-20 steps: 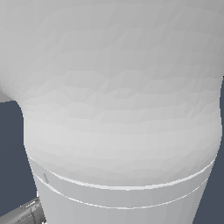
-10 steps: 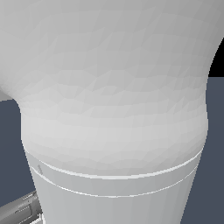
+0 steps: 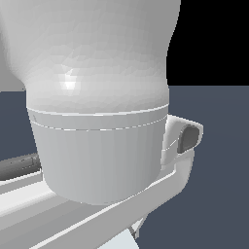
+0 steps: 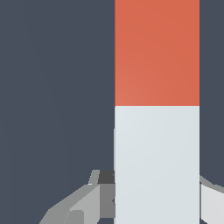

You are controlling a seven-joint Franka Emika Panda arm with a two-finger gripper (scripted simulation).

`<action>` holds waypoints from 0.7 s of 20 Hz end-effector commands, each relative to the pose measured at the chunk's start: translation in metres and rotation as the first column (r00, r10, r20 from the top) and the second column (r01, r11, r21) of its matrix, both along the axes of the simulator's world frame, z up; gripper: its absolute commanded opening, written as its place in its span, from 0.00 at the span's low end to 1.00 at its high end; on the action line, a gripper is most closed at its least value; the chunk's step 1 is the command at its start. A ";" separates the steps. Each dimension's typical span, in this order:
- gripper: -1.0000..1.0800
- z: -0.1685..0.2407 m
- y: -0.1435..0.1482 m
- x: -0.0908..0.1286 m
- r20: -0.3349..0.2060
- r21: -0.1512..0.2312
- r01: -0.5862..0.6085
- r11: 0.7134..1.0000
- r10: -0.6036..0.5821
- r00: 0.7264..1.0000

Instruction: Insert the peg into the horizontal hole in a box.

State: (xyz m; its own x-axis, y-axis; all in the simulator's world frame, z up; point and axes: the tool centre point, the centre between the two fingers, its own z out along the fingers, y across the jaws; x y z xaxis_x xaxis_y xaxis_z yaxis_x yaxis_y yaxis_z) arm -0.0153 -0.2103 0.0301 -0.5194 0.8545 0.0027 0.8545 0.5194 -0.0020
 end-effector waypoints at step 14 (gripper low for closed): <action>0.00 0.036 0.081 -0.027 0.003 0.000 0.291 0.957 -0.291 0.957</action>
State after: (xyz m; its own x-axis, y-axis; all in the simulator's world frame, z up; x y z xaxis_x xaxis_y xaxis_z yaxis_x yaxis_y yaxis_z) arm -0.0408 -0.1372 0.0612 -0.2771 0.9608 0.0020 0.9608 0.2771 -0.0017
